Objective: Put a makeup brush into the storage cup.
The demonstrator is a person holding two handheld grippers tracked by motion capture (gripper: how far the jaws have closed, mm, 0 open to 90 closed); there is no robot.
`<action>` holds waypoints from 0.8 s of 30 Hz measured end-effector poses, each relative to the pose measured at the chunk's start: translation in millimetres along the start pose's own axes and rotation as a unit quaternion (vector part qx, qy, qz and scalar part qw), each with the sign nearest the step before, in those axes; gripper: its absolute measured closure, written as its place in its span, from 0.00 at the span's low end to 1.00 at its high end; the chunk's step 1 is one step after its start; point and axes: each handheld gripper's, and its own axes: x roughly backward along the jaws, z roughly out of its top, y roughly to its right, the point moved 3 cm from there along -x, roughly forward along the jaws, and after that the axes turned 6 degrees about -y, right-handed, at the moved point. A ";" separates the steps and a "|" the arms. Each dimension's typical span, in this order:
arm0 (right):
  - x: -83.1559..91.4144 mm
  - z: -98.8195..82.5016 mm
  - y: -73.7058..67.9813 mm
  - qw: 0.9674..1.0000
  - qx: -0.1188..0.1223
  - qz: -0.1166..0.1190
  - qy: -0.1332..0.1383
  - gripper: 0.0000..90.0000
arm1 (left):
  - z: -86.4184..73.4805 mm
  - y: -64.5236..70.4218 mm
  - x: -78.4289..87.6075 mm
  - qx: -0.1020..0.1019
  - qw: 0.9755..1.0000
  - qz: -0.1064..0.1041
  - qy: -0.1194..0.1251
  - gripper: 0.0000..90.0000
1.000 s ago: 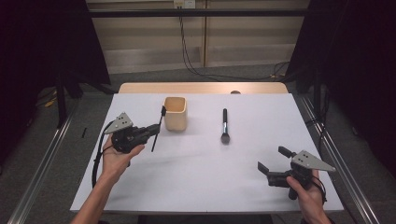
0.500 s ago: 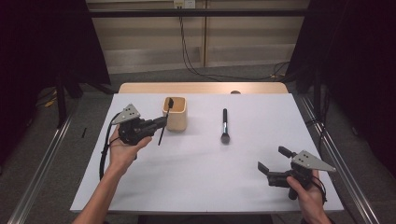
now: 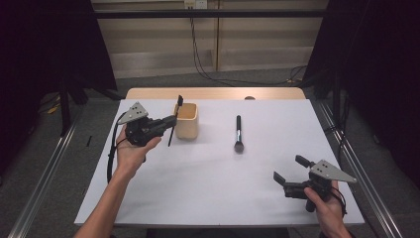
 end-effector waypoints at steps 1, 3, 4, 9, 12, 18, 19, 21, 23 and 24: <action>-0.1 0.1 -0.2 1.000 -0.002 0.000 0.001 0.00 | 1.3 -0.2 0.1 0.000 1.000 0.000 0.004 0.95; 0.0 0.1 -0.4 1.000 -0.001 0.000 0.001 0.00 | 3.4 -1.4 -0.5 -0.001 1.000 0.003 0.005 0.95; 0.0 0.0 -0.4 1.000 -0.001 0.000 0.001 0.00 | 4.4 -3.0 -1.1 -0.001 1.000 0.005 0.006 0.95; 0.2 0.1 -0.5 1.000 -0.003 -0.002 0.003 0.00 | 13.2 -9.2 -3.8 0.001 1.000 0.010 0.015 0.95; -0.3 0.2 -0.2 1.000 -0.008 -0.002 0.003 0.00 | 18.2 -11.3 -6.9 -0.001 1.000 0.012 0.018 0.95; 1.1 0.3 1.4 1.000 -0.008 -0.004 0.005 0.00 | 26.0 -15.0 -10.4 -0.006 1.000 0.017 0.019 0.95; 1.5 0.2 1.7 1.000 -0.008 -0.004 0.005 0.00 | 26.9 -15.7 -10.7 -0.004 1.000 0.018 0.021 0.95; 1.9 -0.2 2.6 1.000 -0.005 -0.005 0.003 0.00 | 29.0 -18.5 -10.8 -0.004 1.000 0.020 0.022 0.95; 1.4 -0.1 2.0 1.000 -0.005 -0.004 0.004 0.00 | 30.5 -20.8 -11.8 -0.001 0.999 0.021 0.026 0.95; 1.2 -0.2 1.7 1.000 -0.004 -0.004 0.004 0.00 | 30.4 -21.6 -12.6 -0.002 0.999 0.022 0.028 0.95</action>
